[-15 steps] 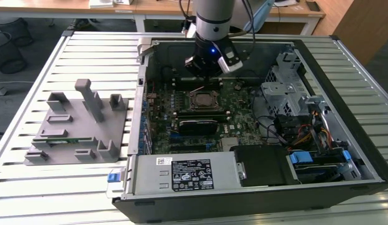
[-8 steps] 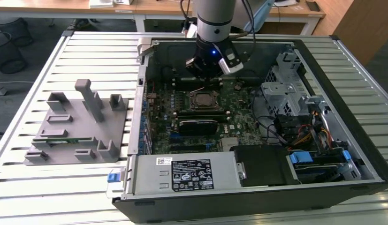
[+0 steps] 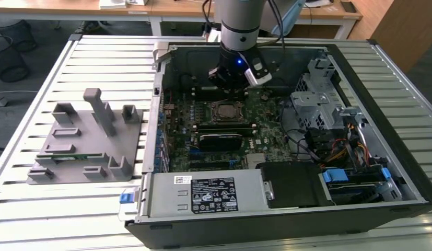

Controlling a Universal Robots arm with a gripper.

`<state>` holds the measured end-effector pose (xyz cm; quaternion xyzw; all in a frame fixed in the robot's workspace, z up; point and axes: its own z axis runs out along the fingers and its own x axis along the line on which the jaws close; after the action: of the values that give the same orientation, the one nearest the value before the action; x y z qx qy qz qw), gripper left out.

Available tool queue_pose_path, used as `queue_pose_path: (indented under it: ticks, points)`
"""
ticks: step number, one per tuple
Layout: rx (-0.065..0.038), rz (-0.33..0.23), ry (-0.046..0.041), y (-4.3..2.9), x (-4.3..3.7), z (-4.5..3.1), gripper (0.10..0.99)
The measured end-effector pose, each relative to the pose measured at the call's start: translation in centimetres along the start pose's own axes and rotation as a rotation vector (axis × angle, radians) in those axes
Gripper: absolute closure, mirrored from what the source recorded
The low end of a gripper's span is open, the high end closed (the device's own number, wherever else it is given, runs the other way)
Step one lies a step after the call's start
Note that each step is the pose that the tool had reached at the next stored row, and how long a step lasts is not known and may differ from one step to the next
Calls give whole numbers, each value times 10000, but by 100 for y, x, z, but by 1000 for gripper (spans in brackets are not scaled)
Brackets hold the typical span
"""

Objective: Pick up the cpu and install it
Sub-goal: 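Install the first cpu locking lever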

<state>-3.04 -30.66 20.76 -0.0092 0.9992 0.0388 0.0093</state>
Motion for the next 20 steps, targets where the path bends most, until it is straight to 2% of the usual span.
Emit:
queue_pose_path:
  ticks: [8,14,17,20]
  points:
    - [4,-1,0,-5,-15,66,980]
    - [14,0,1,-7,-20,83,980]
    - [56,-2,1,-6,-21,78,980]
    - [149,-4,2,-5,-21,72,980]
